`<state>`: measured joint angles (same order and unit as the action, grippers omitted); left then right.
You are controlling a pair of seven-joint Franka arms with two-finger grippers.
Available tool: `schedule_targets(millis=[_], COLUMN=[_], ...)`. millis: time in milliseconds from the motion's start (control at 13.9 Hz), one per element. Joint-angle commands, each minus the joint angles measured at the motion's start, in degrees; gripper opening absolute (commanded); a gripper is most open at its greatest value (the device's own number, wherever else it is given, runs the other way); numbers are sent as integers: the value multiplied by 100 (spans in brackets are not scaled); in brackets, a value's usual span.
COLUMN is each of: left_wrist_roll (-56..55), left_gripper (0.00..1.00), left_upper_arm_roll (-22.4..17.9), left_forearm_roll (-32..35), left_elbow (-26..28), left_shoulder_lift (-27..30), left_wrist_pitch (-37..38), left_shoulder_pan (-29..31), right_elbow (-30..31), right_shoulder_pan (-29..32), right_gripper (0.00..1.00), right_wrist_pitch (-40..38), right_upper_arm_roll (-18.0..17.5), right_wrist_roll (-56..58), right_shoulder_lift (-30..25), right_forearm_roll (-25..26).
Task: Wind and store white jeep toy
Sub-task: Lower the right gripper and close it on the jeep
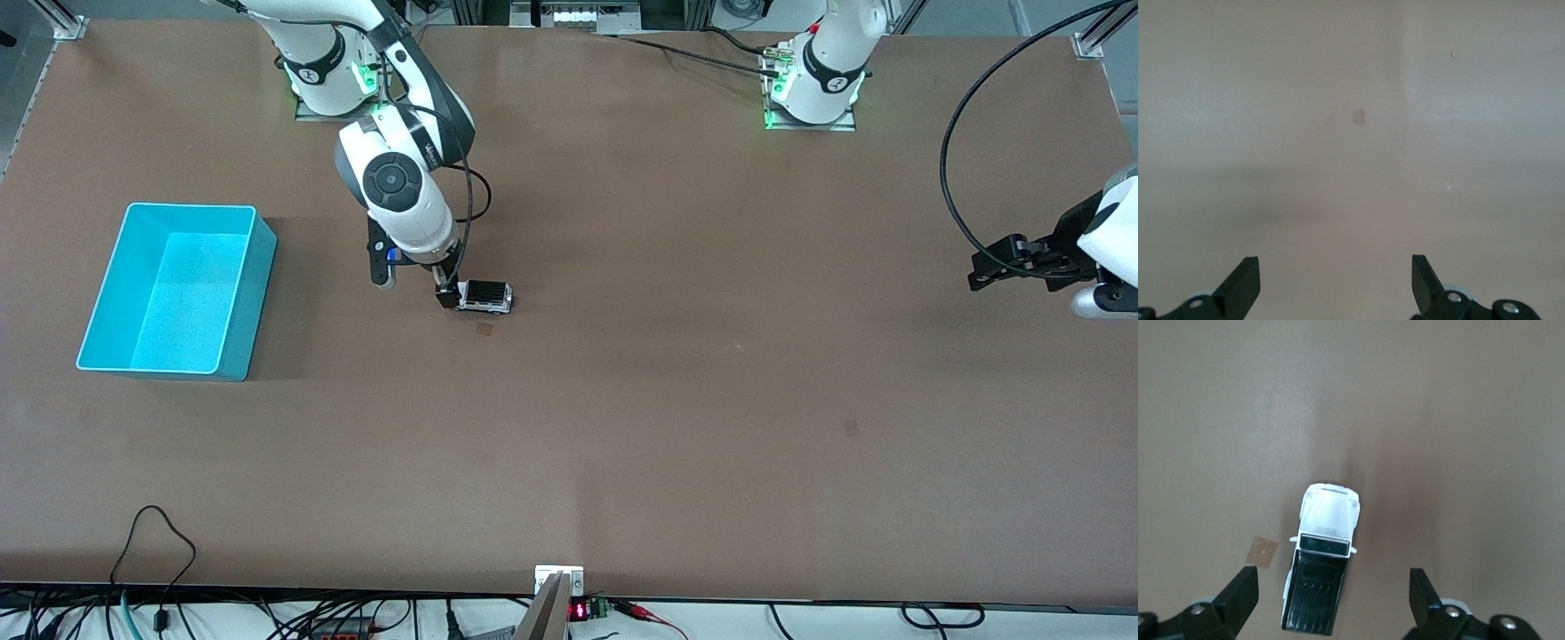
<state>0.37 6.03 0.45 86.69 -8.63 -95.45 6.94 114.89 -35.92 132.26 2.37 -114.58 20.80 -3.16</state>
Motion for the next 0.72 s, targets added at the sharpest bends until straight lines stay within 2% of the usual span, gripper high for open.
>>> schedule_targets(millis=[0,215,646], left_wrist_roll=[-20,-20,-11], left_gripper=[100,100,100], left_upper_arm_roll=[-5,-5,4], left_forearm_roll=[-81,-81,-89], left_elbow=[76,76,68], left_shoulder_lift=[81,72,72], left_wrist_pitch=[36,-8,-52], left_shoulder_pan=[1,1,-43], right_elbow=[-466,-555,-520], right_shoulder_pan=[-187,-249,-337], right_gripper=[100,100,100], right_wrist_pitch=[72,220,616], right_upper_arm_roll=[53,53,44], right_wrist_roll=[-415,-539,-565], right_shoulder_lift=[459,661,978], right_forearm_roll=[-97,-271,-290])
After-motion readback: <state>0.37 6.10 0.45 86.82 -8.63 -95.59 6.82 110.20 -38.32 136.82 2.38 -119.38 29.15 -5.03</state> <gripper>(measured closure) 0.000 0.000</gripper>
